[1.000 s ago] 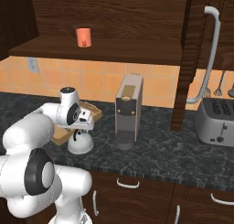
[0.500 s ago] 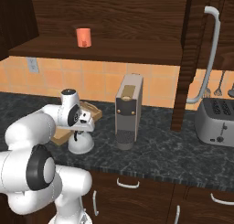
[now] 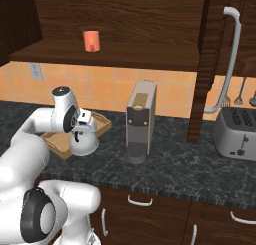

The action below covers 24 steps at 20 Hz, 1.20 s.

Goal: Pick the kettle from the counter and place it on the tray. Then pick the mug from the cabinet and place it on the tray. Then close the cabinet doors.

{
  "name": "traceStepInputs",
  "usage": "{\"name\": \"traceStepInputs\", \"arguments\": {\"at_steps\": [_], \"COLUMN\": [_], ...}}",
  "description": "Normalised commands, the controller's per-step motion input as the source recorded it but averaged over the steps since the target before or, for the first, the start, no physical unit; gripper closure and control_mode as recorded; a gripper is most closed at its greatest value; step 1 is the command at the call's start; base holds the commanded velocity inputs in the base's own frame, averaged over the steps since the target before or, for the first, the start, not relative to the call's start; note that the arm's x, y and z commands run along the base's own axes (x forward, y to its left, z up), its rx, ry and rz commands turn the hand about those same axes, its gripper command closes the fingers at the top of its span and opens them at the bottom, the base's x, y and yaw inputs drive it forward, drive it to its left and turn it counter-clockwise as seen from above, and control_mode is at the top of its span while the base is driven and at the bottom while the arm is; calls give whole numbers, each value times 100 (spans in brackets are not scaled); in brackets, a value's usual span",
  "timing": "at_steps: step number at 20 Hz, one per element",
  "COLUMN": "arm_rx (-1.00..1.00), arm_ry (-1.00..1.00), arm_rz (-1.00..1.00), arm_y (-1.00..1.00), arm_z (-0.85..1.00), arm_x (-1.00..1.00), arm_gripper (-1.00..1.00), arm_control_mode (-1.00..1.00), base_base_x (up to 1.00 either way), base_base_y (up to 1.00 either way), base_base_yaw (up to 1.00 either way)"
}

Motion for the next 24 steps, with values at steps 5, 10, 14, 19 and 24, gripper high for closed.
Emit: {"name": "traceStepInputs", "arguments": {"at_steps": [5,10,14,19,24], "arm_rx": [0,0,0,0,1], "arm_ry": [-1,0,0,-9,-13], "arm_rz": [0,-1,-1,0,0], "arm_y": [4,17,22,17,22], "arm_z": [8,42,21,23,28], "arm_x": [0,15,36,38,39], "arm_gripper": [100,100,100,100,100], "arm_control_mode": [-100,-100,-100,-100,-100], "base_base_x": [0,0,0,0,0], "base_base_y": [0,0,0,0,0], "base_base_yaw": [0,0,0,0,0]}}
